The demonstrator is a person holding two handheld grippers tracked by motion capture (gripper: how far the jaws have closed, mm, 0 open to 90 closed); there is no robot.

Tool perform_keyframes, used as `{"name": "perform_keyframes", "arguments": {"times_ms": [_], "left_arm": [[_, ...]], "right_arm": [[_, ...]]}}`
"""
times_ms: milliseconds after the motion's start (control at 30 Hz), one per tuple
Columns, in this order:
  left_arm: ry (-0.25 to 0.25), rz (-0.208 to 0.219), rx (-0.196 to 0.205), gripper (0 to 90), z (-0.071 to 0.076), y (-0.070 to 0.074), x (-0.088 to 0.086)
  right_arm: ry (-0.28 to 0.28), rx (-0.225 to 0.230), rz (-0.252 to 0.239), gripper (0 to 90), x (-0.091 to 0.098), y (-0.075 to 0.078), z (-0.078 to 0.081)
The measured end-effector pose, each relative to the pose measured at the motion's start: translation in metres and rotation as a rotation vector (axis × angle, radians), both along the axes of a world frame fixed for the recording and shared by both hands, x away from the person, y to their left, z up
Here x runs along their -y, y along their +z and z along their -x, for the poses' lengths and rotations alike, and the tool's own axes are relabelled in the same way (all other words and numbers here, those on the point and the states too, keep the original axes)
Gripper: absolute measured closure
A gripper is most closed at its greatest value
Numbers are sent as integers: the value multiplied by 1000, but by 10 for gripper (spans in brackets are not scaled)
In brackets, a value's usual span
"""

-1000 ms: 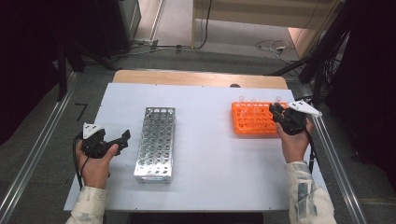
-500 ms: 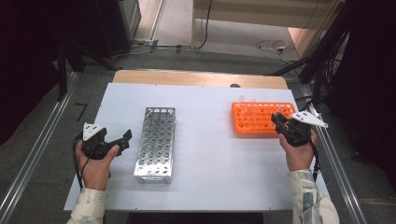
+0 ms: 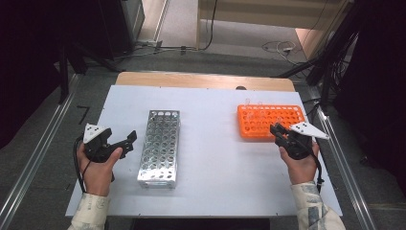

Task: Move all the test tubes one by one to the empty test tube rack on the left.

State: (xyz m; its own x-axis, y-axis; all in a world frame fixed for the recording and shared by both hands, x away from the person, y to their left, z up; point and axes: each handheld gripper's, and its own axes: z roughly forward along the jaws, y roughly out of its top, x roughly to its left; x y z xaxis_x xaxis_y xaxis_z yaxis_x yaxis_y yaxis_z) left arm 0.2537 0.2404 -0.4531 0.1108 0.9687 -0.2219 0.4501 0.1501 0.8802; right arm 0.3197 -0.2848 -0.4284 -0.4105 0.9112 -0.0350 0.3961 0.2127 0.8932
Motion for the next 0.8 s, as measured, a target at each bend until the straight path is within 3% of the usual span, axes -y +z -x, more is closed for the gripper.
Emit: {"name": "perform_keyframes", "arguments": {"times_ms": [800], "left_arm": [[-153,-34,39,86,-11,21,46]], "right_arm": [[174,2,14,733,-59,0,11]]}}
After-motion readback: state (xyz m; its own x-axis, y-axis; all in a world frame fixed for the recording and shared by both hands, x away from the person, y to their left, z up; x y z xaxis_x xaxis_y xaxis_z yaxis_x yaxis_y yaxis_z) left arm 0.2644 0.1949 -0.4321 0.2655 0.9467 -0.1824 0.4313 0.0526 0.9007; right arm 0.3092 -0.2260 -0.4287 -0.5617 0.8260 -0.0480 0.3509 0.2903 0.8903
